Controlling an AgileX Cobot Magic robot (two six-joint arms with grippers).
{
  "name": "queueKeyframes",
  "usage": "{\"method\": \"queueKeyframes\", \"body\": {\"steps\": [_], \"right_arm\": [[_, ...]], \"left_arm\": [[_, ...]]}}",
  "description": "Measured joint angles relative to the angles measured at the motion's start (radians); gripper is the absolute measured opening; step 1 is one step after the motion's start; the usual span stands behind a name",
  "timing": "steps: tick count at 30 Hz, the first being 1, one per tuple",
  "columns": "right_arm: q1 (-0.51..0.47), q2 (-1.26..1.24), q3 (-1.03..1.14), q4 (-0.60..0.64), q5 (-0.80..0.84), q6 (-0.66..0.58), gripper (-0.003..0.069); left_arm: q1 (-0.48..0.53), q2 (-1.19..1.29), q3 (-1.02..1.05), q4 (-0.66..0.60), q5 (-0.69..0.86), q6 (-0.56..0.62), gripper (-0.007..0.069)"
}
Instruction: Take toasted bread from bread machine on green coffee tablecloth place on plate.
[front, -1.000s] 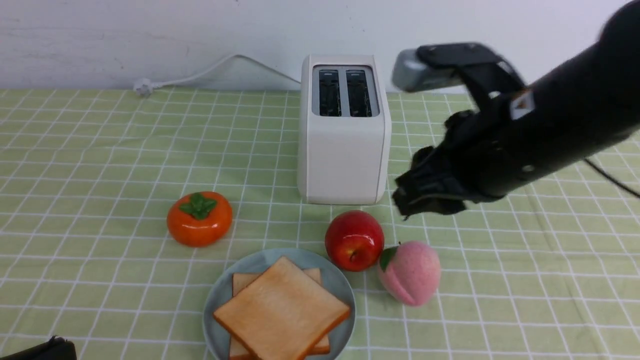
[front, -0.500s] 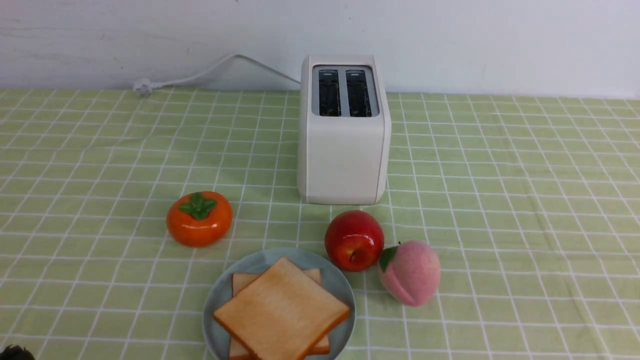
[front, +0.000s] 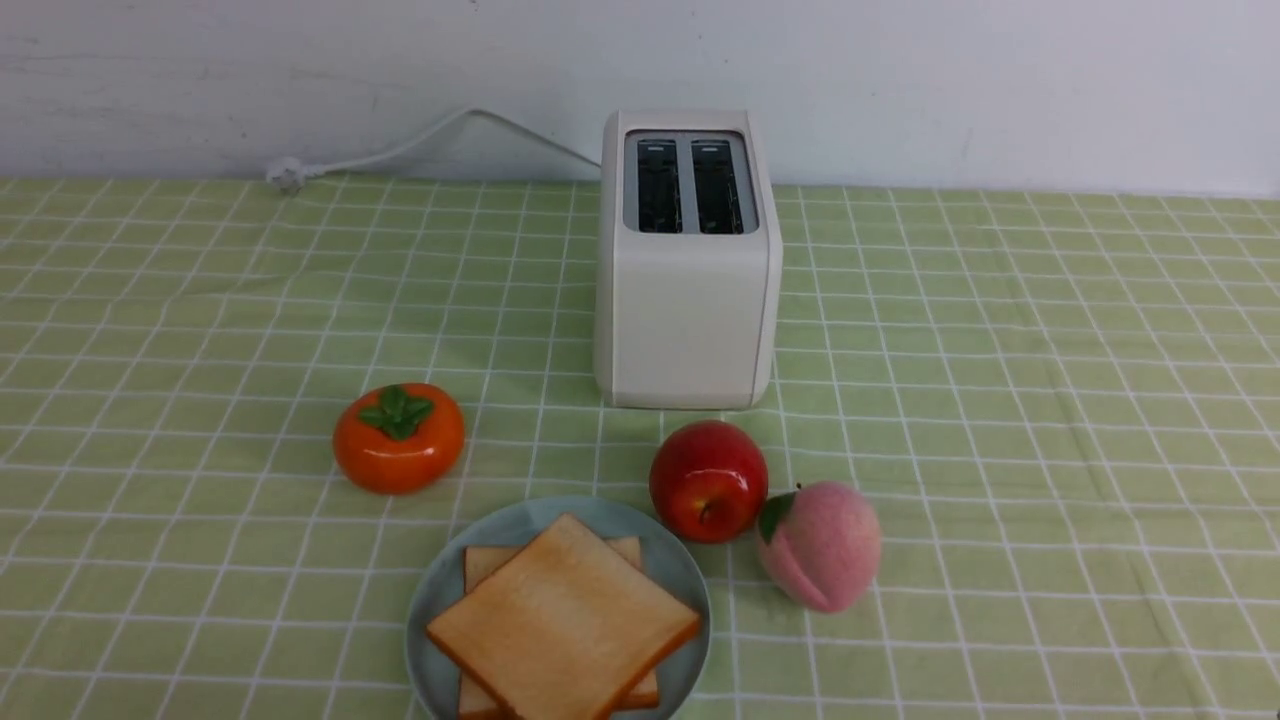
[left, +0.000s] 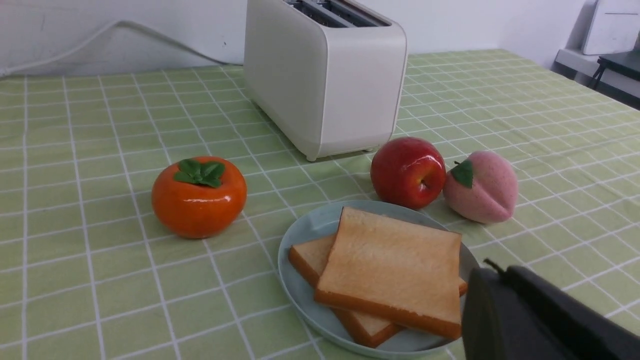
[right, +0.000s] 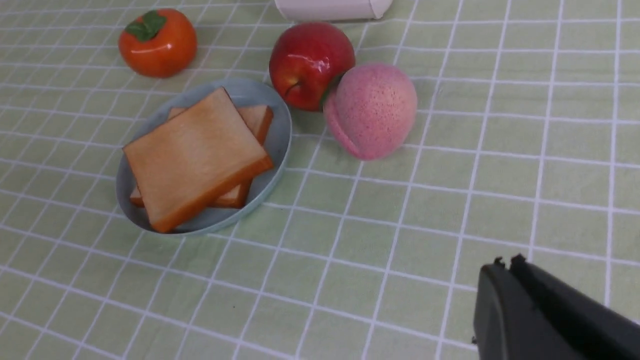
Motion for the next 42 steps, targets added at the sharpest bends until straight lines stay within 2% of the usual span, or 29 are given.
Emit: {"method": "queueKeyframes", "body": {"steps": [10, 14, 17, 22, 24, 28, 42], "right_arm": [[0.000, -0.001, 0.067, -0.005, 0.001, 0.000, 0.0015], [-0.012, -0.028, 0.083, -0.048, -0.011, 0.000, 0.0017], [-0.141, -0.092, 0.160, -0.106, -0.129, -0.026, -0.0014], [-0.354, -0.234, 0.379, -0.117, -0.339, -0.130, -0.0020], [-0.419, -0.304, 0.454, -0.114, -0.389, -0.140, -0.0020], [-0.511, -0.383, 0.500, -0.093, -0.369, -0.152, -0.0020], [-0.524, -0.387, 0.495, -0.078, -0.334, -0.183, -0.0015]], "left_arm": [[0.000, 0.000, 0.000, 0.000, 0.000, 0.000, -0.0013], [0.000, 0.000, 0.000, 0.000, 0.000, 0.000, -0.0013], [0.000, 0.000, 0.000, 0.000, 0.000, 0.000, -0.0013], [0.000, 0.000, 0.000, 0.000, 0.000, 0.000, -0.0008], [0.000, 0.000, 0.000, 0.000, 0.000, 0.000, -0.0006], [0.000, 0.000, 0.000, 0.000, 0.000, 0.000, -0.0003], [0.000, 0.000, 0.000, 0.000, 0.015, 0.000, 0.0007]]}}
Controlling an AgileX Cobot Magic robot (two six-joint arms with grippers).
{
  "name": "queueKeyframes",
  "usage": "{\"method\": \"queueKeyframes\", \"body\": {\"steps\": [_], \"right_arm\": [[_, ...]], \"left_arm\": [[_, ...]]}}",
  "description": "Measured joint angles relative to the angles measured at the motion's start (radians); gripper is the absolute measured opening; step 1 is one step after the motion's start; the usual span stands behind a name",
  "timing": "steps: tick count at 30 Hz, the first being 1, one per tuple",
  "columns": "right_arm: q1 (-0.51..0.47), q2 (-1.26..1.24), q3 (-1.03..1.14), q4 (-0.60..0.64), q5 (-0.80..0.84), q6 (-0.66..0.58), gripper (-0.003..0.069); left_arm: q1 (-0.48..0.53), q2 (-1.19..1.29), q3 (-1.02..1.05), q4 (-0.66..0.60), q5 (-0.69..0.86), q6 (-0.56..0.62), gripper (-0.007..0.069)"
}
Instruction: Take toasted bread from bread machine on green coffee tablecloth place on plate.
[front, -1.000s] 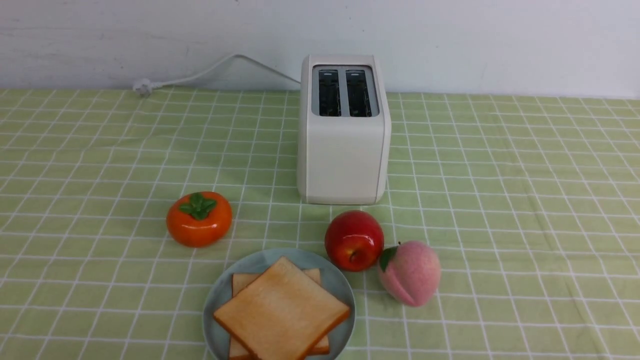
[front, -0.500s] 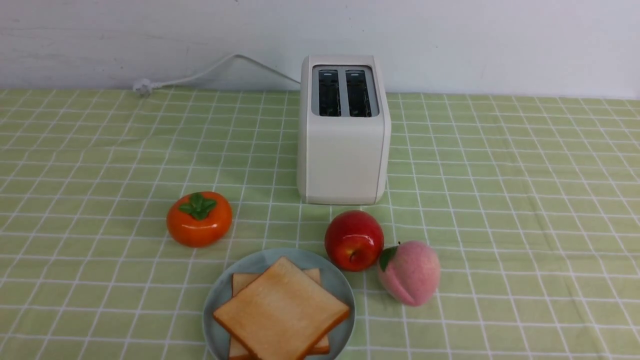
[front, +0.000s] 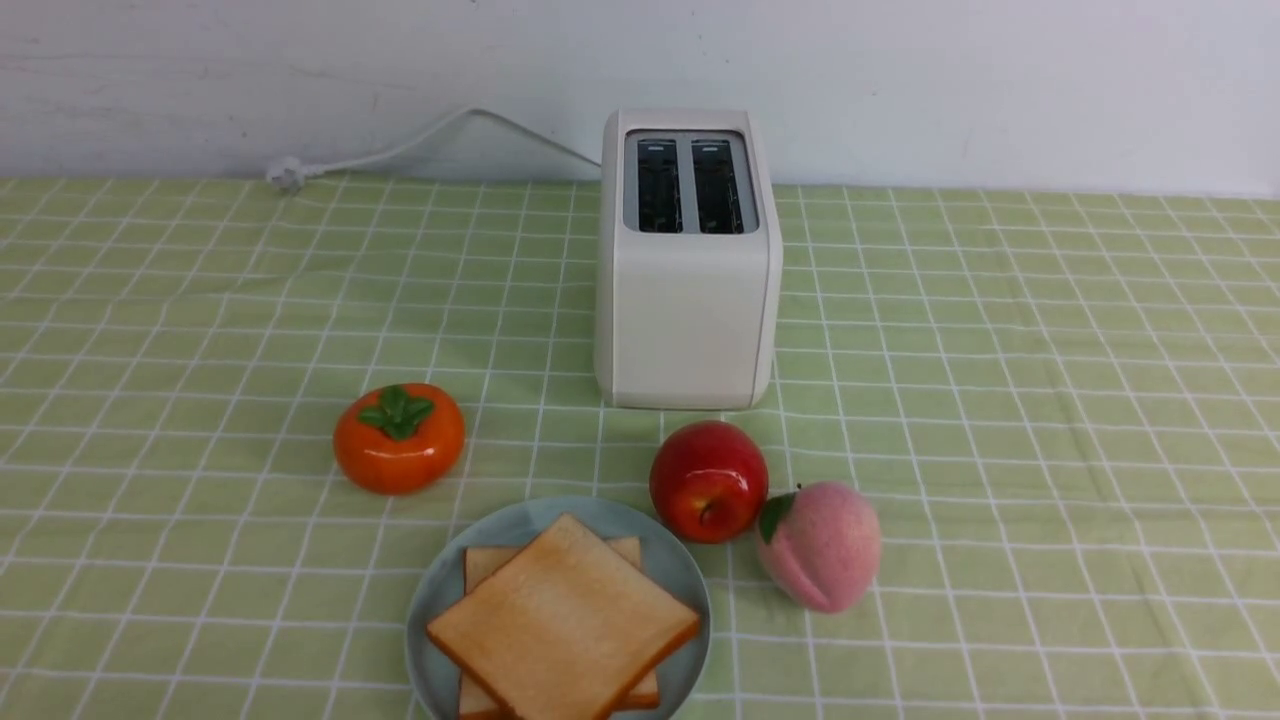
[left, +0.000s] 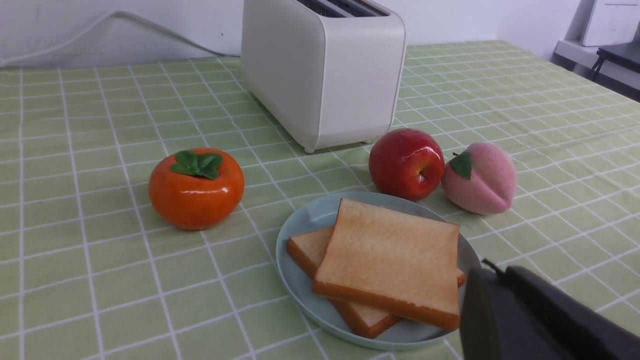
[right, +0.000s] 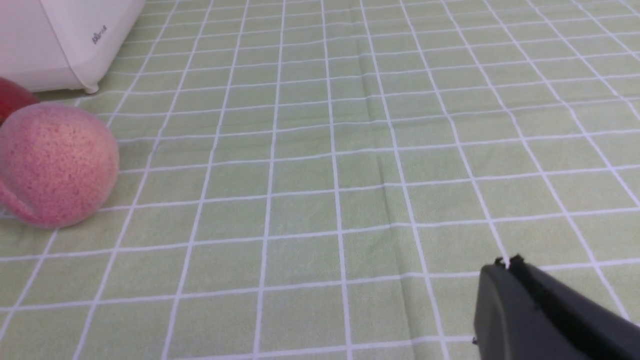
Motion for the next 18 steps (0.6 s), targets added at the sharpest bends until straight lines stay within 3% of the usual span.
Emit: {"method": "queueKeyframes", "body": {"steps": [18], "right_arm": [[0.000, 0.000, 0.000, 0.000, 0.000, 0.000, 0.0001]], "left_arm": [[0.000, 0.000, 0.000, 0.000, 0.006, 0.000, 0.0022]]}}
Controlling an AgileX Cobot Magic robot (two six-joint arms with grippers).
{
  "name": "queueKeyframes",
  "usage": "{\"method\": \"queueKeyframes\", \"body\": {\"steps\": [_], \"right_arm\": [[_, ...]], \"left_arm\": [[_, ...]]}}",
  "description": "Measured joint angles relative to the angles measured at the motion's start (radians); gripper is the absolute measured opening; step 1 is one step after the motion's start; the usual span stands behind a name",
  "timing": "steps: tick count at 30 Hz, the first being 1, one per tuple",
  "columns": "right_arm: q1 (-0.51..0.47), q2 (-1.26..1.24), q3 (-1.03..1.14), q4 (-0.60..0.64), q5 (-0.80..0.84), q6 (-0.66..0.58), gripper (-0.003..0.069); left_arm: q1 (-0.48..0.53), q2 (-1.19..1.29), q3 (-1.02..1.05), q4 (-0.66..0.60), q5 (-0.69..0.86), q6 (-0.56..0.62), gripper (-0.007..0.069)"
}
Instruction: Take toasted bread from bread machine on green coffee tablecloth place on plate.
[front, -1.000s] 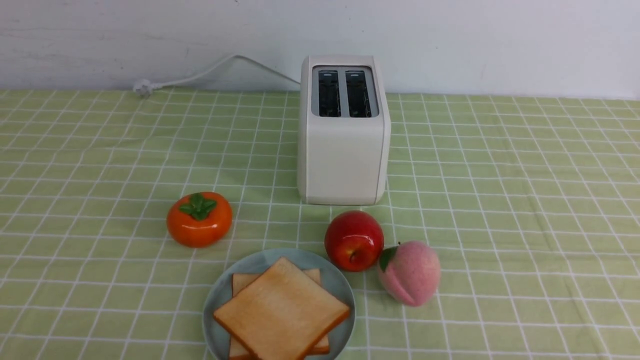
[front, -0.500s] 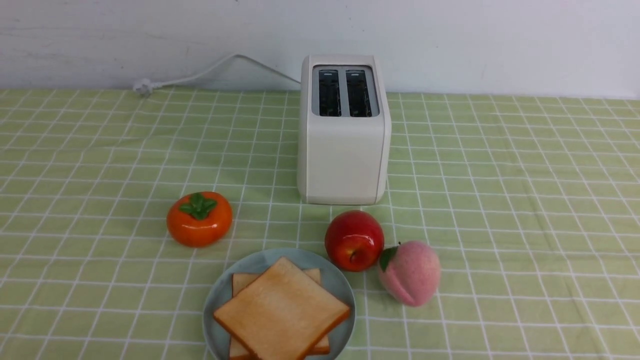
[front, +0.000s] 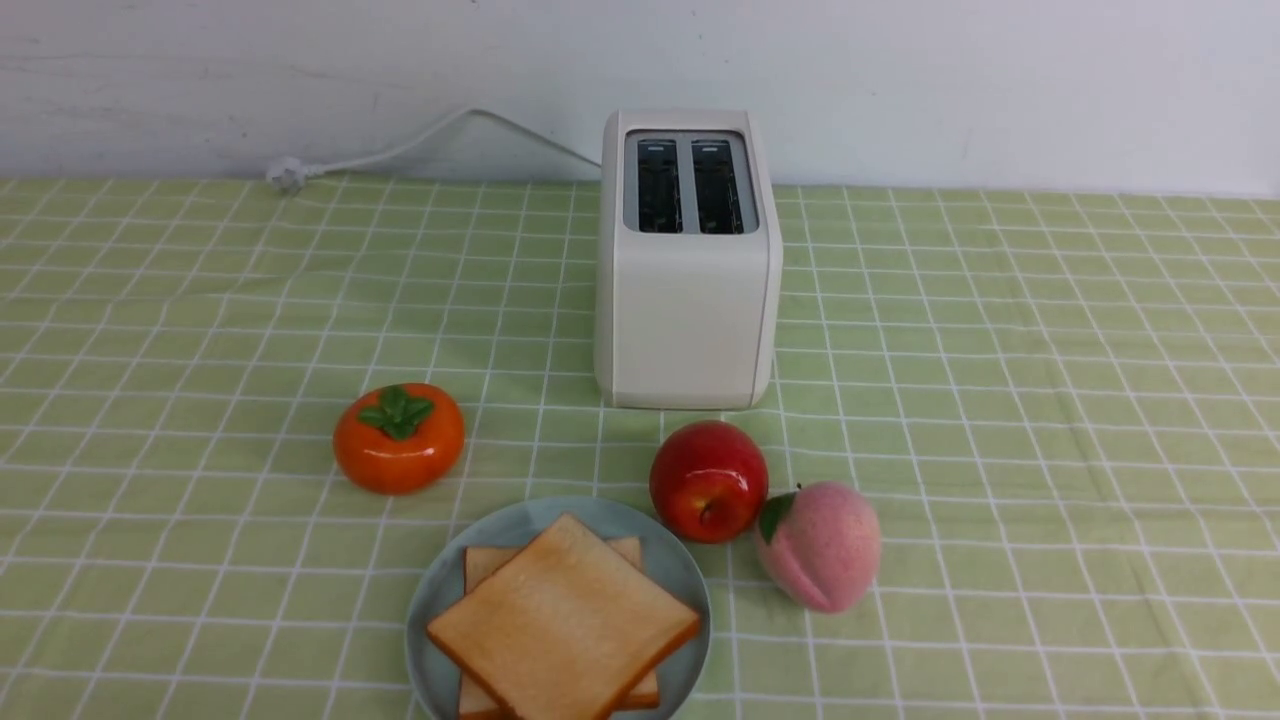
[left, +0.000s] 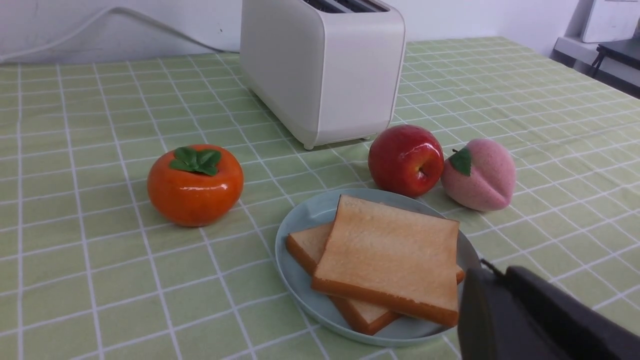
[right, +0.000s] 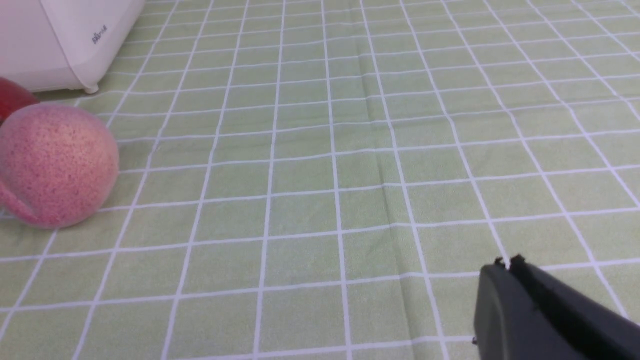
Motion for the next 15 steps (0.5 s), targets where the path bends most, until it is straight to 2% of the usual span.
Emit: {"method": "queueKeyframes", "body": {"steps": [10, 12, 15], "right_arm": [[0.000, 0.000, 0.000, 0.000, 0.000, 0.000, 0.0012], [0.000, 0.000, 0.000, 0.000, 0.000, 0.000, 0.0013], [0.000, 0.000, 0.000, 0.000, 0.000, 0.000, 0.0017]], "left_arm": [[0.003, 0.000, 0.018, 0.011, -0.010, -0.018, 0.0022], [0.028, 0.000, 0.036, 0.036, -0.047, -0.077, -0.0008], [0.127, 0.000, 0.079, 0.116, -0.140, -0.214, -0.0013]]}}
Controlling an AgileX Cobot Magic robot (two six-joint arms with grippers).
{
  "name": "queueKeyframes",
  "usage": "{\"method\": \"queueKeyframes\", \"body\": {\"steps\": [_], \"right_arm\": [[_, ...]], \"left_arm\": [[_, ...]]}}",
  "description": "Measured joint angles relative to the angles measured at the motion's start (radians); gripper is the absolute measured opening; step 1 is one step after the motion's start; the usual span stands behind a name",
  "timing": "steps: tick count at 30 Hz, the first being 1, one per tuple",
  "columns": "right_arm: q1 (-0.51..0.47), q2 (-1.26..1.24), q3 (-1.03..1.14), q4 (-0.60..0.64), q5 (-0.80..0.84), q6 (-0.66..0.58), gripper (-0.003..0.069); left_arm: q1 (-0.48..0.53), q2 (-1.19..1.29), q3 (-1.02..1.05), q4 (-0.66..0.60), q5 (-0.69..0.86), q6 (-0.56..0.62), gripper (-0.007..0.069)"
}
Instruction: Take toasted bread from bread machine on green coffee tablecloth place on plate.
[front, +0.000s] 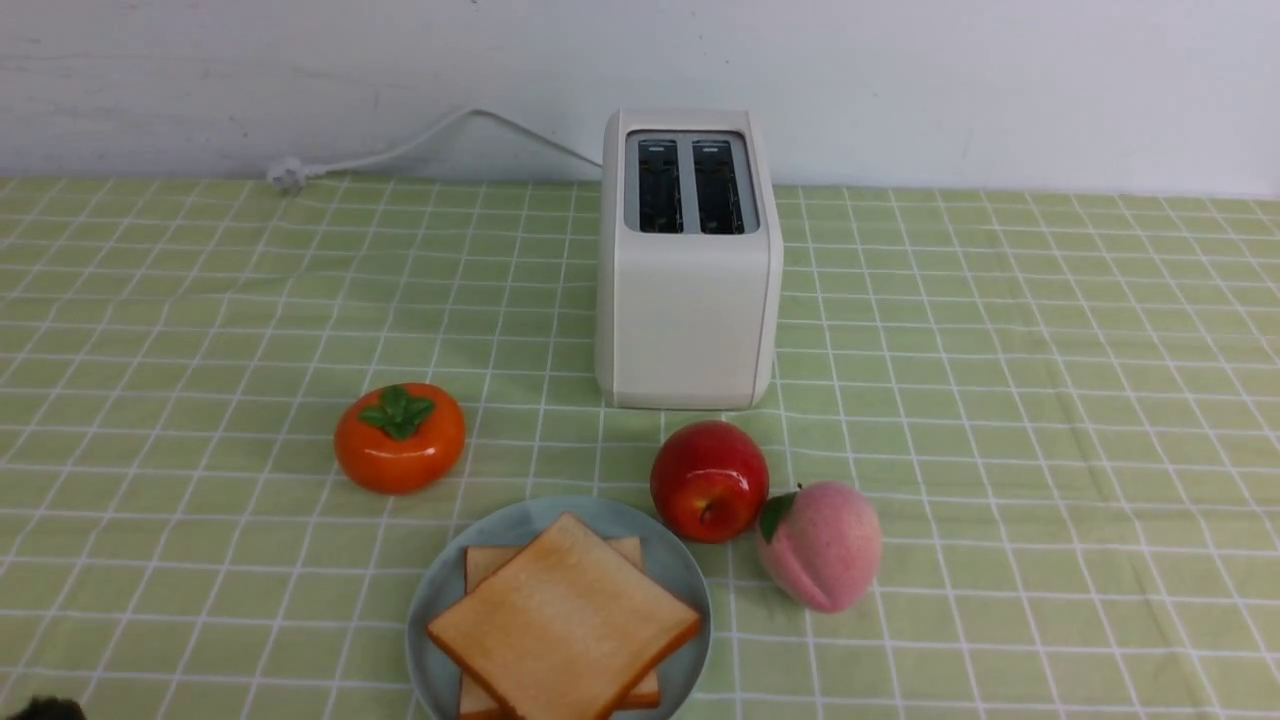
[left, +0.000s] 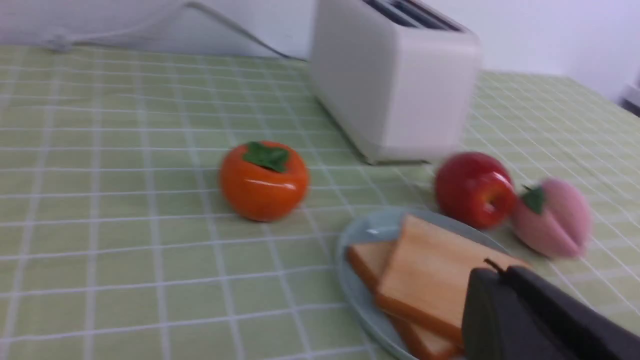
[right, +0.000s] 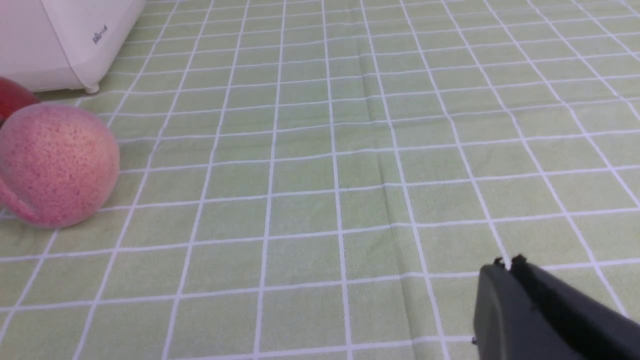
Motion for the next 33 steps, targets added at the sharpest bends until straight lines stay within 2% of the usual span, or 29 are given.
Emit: {"method": "queueKeyframes", "body": {"steps": [1, 2, 5, 8, 13, 33], "right_arm": [[0.000, 0.000, 0.000, 0.000, 0.000, 0.000, 0.0018], [0.000, 0.000, 0.000, 0.000, 0.000, 0.000, 0.0022], [0.000, 0.000, 0.000, 0.000, 0.000, 0.000, 0.0025], [0.000, 0.000, 0.000, 0.000, 0.000, -0.001, 0.0030], [0.000, 0.000, 0.000, 0.000, 0.000, -0.001, 0.0032], [0.000, 0.000, 0.000, 0.000, 0.000, -0.001, 0.0050]], "left_arm": [[0.015, 0.000, 0.008, 0.006, -0.006, 0.000, -0.0013], [0.077, 0.000, 0.044, 0.055, -0.062, -0.078, -0.0013], [0.160, 0.000, 0.124, 0.092, -0.131, -0.153, -0.0013], [0.198, 0.000, 0.179, 0.105, -0.125, -0.190, -0.0013], [0.202, 0.000, 0.188, 0.109, 0.016, -0.198, -0.0013], [0.202, 0.000, 0.188, 0.108, 0.016, -0.198, -0.0013]]}}
